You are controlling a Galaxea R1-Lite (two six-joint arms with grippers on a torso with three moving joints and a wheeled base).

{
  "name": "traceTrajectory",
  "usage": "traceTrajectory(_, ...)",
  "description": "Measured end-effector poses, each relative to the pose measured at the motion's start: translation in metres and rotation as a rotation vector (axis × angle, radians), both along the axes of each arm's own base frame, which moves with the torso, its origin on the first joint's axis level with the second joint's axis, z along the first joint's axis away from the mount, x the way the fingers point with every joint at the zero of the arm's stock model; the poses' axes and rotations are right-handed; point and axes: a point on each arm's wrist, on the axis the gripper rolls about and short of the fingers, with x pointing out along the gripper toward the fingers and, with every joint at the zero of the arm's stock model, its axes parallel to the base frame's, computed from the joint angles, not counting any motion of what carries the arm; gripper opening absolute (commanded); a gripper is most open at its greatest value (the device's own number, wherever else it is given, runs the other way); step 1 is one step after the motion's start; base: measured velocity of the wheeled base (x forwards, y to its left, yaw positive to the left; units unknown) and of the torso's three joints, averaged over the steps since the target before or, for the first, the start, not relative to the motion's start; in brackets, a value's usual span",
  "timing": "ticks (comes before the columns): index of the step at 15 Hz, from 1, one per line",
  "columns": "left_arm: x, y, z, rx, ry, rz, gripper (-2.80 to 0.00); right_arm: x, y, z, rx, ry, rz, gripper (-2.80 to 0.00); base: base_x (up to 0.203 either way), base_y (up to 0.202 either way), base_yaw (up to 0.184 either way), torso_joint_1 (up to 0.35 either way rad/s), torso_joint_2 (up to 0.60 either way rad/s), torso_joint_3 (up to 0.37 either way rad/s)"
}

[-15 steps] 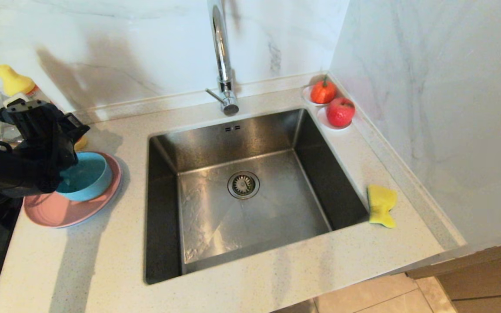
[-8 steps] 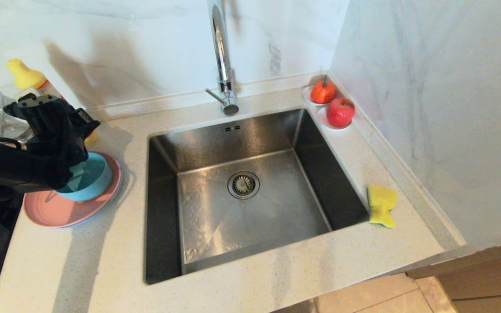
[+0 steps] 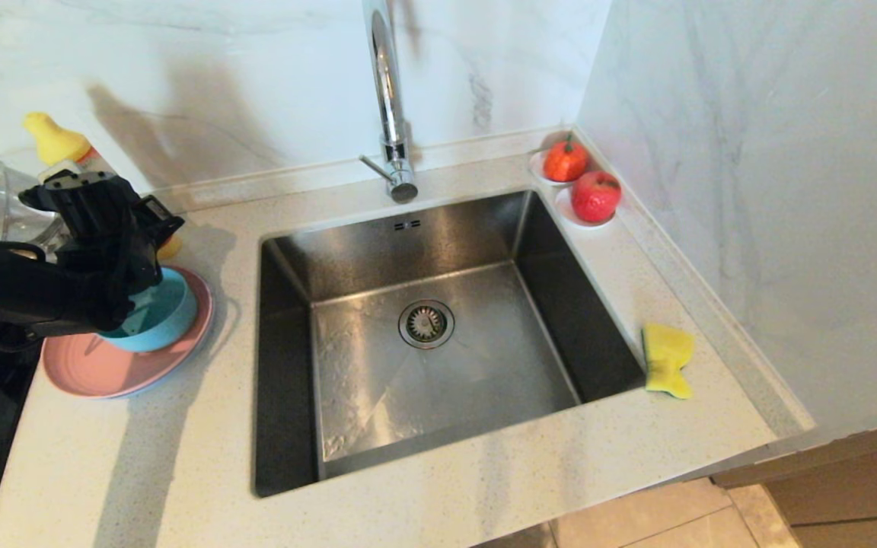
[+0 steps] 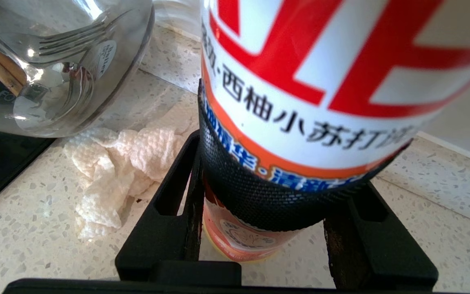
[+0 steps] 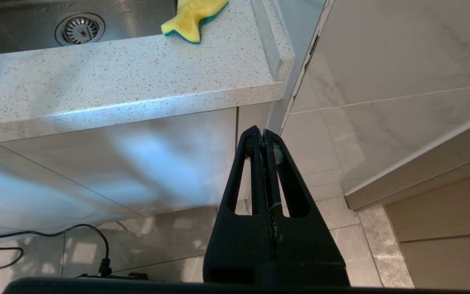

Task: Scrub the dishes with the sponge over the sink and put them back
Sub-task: Place the dish soap on the table

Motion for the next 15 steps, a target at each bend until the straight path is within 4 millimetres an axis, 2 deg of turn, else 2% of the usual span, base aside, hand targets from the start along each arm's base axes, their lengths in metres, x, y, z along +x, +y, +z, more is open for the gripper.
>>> traceTrajectory(3,0.001,0.000,-0.001,0.000,0.001,0.002,-2.80,0.000,0.000,0.000,0.000,0.000,0.000,-2.80,0.000,0.000,0.000,0.000,0.00,0.000)
traceTrajectory(4,0.002,0.000,0.000,0.002,0.001,0.004,0.00,0.000,0.000,0.000,0.000,0.000,0.000,-2.80,0.000,0.000,0.000,0.000,0.00,0.000)
traceTrajectory(10,0.001,0.000,0.005,0.008,-0.013,0.011,0.00,0.000,0.000,0.000,0.000,0.000,0.000,-2.80,0.000,0.000,0.000,0.000,0.00,0.000)
traceTrajectory(15,-0.010,-0.004,0.030,0.012,-0.068,0.006,0.00,0.000,0.000,0.000,0.000,0.000,0.000,-2.80,0.000,0.000,0.000,0.000,0.00,0.000)
